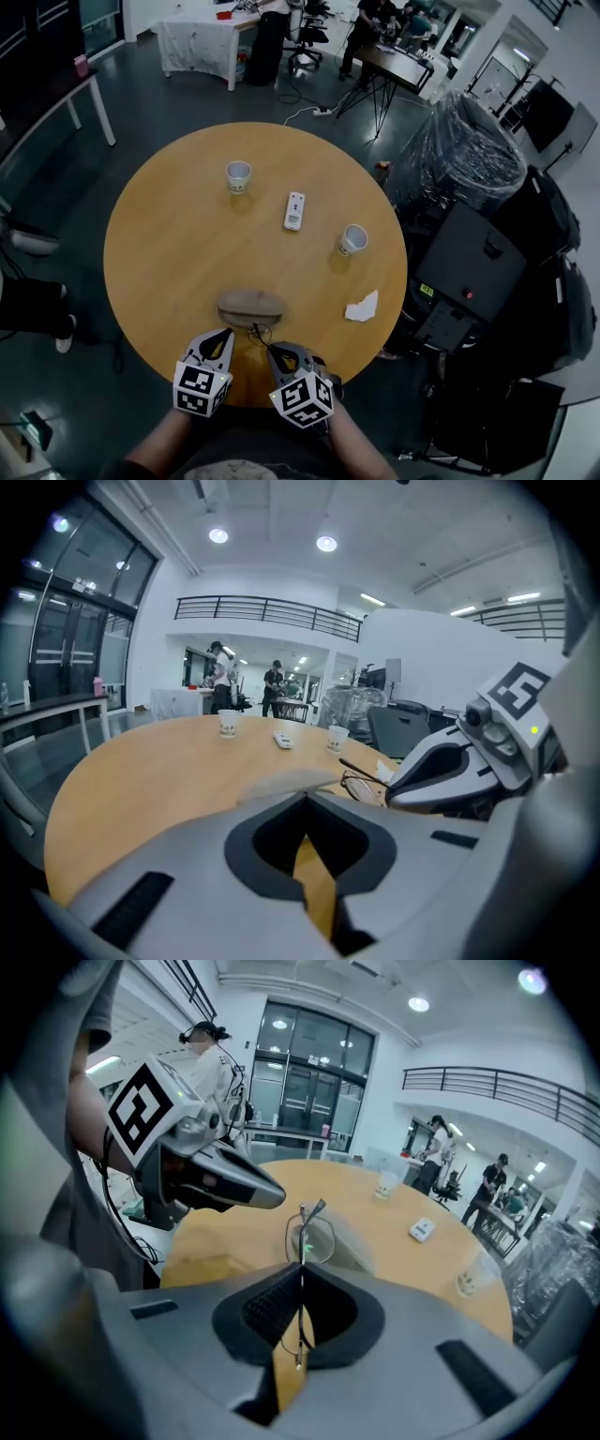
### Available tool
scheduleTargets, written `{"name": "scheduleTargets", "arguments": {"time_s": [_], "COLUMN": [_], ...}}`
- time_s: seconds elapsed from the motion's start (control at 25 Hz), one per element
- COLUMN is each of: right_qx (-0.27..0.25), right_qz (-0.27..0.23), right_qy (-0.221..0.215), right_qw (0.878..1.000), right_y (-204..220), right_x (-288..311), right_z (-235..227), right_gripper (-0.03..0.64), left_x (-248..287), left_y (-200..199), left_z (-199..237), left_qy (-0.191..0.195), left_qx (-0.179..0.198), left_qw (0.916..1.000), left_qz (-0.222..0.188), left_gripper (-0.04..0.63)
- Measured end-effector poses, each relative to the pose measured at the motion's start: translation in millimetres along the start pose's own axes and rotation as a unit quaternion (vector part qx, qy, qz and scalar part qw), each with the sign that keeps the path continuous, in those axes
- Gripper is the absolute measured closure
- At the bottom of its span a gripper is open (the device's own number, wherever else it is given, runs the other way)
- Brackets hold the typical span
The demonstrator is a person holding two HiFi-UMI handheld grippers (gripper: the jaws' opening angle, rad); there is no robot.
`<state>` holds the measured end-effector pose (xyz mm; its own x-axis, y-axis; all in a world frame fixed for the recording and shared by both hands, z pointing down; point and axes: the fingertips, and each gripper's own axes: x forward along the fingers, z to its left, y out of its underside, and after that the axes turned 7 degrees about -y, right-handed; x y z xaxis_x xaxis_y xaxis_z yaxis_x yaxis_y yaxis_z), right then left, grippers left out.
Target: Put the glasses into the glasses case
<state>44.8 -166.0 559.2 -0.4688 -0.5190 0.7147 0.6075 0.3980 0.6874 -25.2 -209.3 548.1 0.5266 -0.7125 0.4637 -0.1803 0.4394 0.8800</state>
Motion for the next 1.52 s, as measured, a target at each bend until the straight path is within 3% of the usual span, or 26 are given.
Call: {"name": "scheduleTargets", "arguments": {"time_s": [0.36,0.88,1.52], "right_qx": [-0.023,-0.048,-0.111], "right_qz": [0.072,0.134,0.125], "right_qy": [-0.046,-0.059,-0.037], "right_qw": [0.996,0.988,0.985], "right_y": [34,38,-2], "right_x": [20,40,71], "right_z": [-5,-26,-37], "right_gripper": [0.626,0.625,0.626], "left_x": [40,67,67], "left_y": [29,45,50], "left_z": [4,14,14], "left_qy": [-0.015,-0.030,-0.013], "left_qx": [0.017,0.040,0.031], "left_qw": [0.9984,0.9942,0.9954], "left_qz": [0.051,0.095,0.090], "left_gripper": [0.589,0.589,0.589]}}
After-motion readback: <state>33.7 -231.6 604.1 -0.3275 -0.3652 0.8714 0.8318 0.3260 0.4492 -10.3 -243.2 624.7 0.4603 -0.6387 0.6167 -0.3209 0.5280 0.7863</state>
